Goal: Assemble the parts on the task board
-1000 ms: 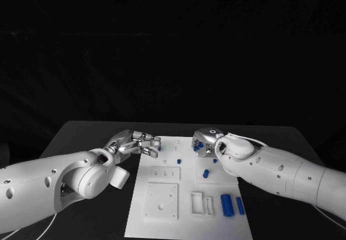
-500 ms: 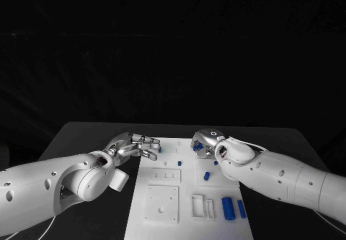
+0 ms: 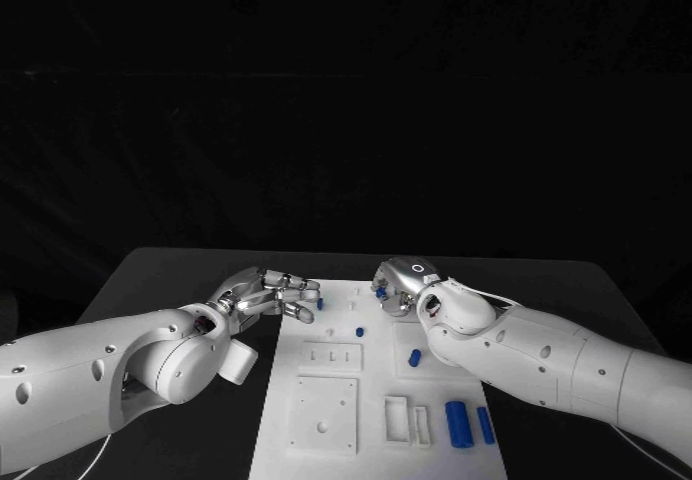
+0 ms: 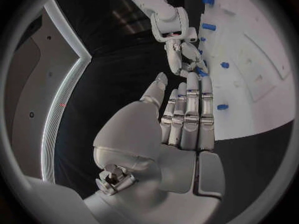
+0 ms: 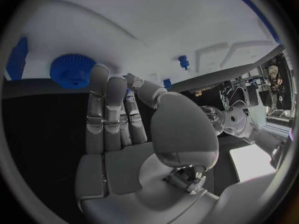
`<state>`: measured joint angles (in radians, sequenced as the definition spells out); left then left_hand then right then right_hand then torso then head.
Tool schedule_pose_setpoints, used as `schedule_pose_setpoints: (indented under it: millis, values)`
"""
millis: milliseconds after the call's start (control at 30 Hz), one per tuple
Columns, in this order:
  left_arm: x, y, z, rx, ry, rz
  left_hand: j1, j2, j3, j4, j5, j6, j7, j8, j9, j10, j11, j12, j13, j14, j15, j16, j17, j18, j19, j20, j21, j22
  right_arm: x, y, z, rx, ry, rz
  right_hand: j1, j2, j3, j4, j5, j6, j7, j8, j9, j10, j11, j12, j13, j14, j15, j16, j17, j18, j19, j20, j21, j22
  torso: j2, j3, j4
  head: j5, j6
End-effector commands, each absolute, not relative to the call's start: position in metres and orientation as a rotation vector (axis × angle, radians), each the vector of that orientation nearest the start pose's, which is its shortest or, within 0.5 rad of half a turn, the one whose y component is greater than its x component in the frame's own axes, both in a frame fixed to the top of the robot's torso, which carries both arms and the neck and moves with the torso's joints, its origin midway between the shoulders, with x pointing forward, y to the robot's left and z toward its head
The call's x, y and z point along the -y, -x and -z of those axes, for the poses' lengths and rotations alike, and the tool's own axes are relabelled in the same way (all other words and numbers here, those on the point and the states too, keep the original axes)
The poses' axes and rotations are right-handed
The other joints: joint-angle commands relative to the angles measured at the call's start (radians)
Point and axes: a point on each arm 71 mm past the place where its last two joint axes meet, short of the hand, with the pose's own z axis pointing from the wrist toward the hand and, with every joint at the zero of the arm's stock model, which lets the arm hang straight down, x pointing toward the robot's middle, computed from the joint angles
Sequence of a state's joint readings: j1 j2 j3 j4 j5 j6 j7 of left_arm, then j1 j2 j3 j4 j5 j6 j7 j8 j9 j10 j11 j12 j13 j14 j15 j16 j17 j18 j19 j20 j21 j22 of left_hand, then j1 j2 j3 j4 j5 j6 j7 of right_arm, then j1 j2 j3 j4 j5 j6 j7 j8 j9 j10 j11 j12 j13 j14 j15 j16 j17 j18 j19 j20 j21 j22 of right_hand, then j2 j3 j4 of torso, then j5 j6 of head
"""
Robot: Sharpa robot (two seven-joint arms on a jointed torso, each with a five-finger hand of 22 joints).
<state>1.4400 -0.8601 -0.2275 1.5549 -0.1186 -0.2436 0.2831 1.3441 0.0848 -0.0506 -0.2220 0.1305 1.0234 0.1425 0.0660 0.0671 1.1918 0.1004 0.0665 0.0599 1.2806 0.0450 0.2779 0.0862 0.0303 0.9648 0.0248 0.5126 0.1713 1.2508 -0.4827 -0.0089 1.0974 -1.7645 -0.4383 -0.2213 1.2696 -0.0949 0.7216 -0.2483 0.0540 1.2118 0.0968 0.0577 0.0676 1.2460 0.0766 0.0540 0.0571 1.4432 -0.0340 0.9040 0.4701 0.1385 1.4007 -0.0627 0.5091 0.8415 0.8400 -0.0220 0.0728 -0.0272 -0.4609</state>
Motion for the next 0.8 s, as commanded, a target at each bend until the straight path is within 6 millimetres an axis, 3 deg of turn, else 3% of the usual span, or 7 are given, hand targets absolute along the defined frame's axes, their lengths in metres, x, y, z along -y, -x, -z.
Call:
schedule_pose_setpoints:
  millis: [33, 233, 300, 367, 633, 700, 800]
  values:
    - [-0.201, -0.496, 0.133, -1.622, 0.829, 1.488, -0.006, -0.001, -0.006, 0.001, -0.004, -0.005, -0.002, -0.001, 0.000, -0.006, -0.001, -0.005, 0.000, -0.003, 0.002, -0.003, -0.001, 0.016, -0.002, 0.003, -0.002, -0.001, 0.134, -0.567, 0.152, -1.335, 0.252, -0.354, 0.010, -0.002, 0.000, 0.006, -0.003, 0.009, -0.001, 0.005, -0.001, 0.030, -0.024, 0.004, 0.003, 0.000, -0.006, 0.004, 0.001, 0.002, 0.008, -0.001, -0.011, 0.010, 0.003, 0.0005, 0.0024, 0.002, 0.003]
    - [-0.199, -0.497, 0.132, -1.624, 0.825, 1.490, -0.002, -0.003, -0.007, 0.003, -0.003, -0.006, -0.001, -0.001, 0.000, -0.006, -0.001, -0.005, 0.000, -0.003, 0.002, -0.004, -0.002, 0.016, 0.000, 0.003, -0.003, -0.005, 0.126, -0.568, 0.147, -1.305, 0.239, -0.354, 0.011, -0.002, 0.000, 0.006, -0.003, 0.009, -0.001, 0.006, -0.001, 0.029, -0.024, 0.004, 0.003, -0.001, -0.006, 0.004, 0.001, 0.002, 0.009, -0.001, -0.015, 0.015, 0.005, -0.0059, 0.0073, 0.002, 0.006]
    - [-0.198, -0.497, 0.132, -1.625, 0.823, 1.490, -0.002, -0.003, -0.007, 0.003, -0.003, -0.006, -0.001, -0.001, 0.000, -0.006, -0.001, -0.005, 0.000, -0.003, 0.002, -0.004, -0.002, 0.016, 0.000, 0.003, -0.003, -0.005, 0.124, -0.568, 0.145, -1.293, 0.233, -0.355, 0.011, -0.003, 0.000, 0.005, -0.003, 0.010, -0.001, 0.006, -0.001, 0.030, -0.024, 0.004, 0.003, 0.000, -0.006, 0.004, 0.001, 0.002, 0.012, -0.001, -0.021, 0.022, 0.005, -0.0049, 0.0067, 0.002, 0.008]
    - [-0.198, -0.497, 0.132, -1.625, 0.822, 1.491, -0.002, -0.003, -0.007, 0.003, -0.003, -0.006, -0.001, -0.001, 0.000, -0.006, -0.001, -0.005, 0.000, -0.003, 0.002, -0.004, -0.002, 0.016, 0.000, 0.003, -0.003, -0.005, 0.122, -0.568, 0.144, -1.285, 0.230, -0.357, 0.011, -0.003, 0.000, 0.005, -0.003, 0.010, -0.001, 0.006, -0.001, 0.030, -0.024, 0.004, 0.003, 0.000, -0.006, 0.004, 0.001, 0.002, 0.012, -0.001, -0.021, 0.022, 0.006, -0.0072, 0.0086, 0.003, 0.008]
    - [-0.195, -0.498, 0.131, -1.627, 0.816, 1.492, -0.002, -0.003, -0.007, 0.003, -0.003, -0.006, -0.001, -0.001, 0.000, -0.006, -0.001, -0.005, 0.000, -0.003, 0.002, -0.004, -0.002, 0.016, 0.000, 0.003, -0.003, -0.005, 0.116, -0.570, 0.142, -1.277, 0.228, -0.360, 0.011, -0.004, 0.001, 0.005, -0.003, 0.011, -0.002, 0.006, -0.001, 0.030, -0.024, 0.004, 0.003, 0.000, -0.006, 0.005, 0.002, 0.002, 0.018, -0.001, -0.037, 0.039, 0.009, -0.0074, 0.0107, 0.007, 0.010]
    - [-0.194, -0.498, 0.131, -1.628, 0.815, 1.493, -0.002, -0.003, -0.007, 0.003, -0.003, -0.006, -0.001, -0.001, 0.000, -0.006, -0.001, -0.005, 0.000, -0.003, 0.002, -0.004, -0.002, 0.016, 0.000, 0.003, -0.003, -0.005, 0.114, -0.570, 0.142, -1.278, 0.229, -0.361, 0.011, -0.004, 0.001, 0.005, -0.003, 0.011, -0.002, 0.006, -0.001, 0.030, -0.024, 0.004, 0.003, 0.000, -0.006, 0.005, 0.002, 0.002, 0.018, -0.001, -0.037, 0.039, 0.010, -0.0090, 0.0131, 0.007, 0.011]
    - [-0.194, -0.499, 0.131, -1.628, 0.813, 1.493, -0.002, -0.003, -0.007, 0.003, -0.003, -0.006, -0.001, -0.001, 0.000, -0.006, -0.001, -0.005, 0.000, -0.003, 0.002, -0.004, -0.002, 0.016, 0.000, 0.003, -0.003, -0.005, 0.112, -0.570, 0.142, -1.279, 0.231, -0.363, 0.011, -0.004, 0.001, 0.006, -0.003, 0.011, -0.002, 0.005, -0.001, 0.030, -0.024, 0.004, 0.003, 0.000, -0.006, 0.005, 0.001, 0.002, 0.021, -0.001, -0.044, 0.047, 0.011, -0.0072, 0.0111, 0.009, 0.012]
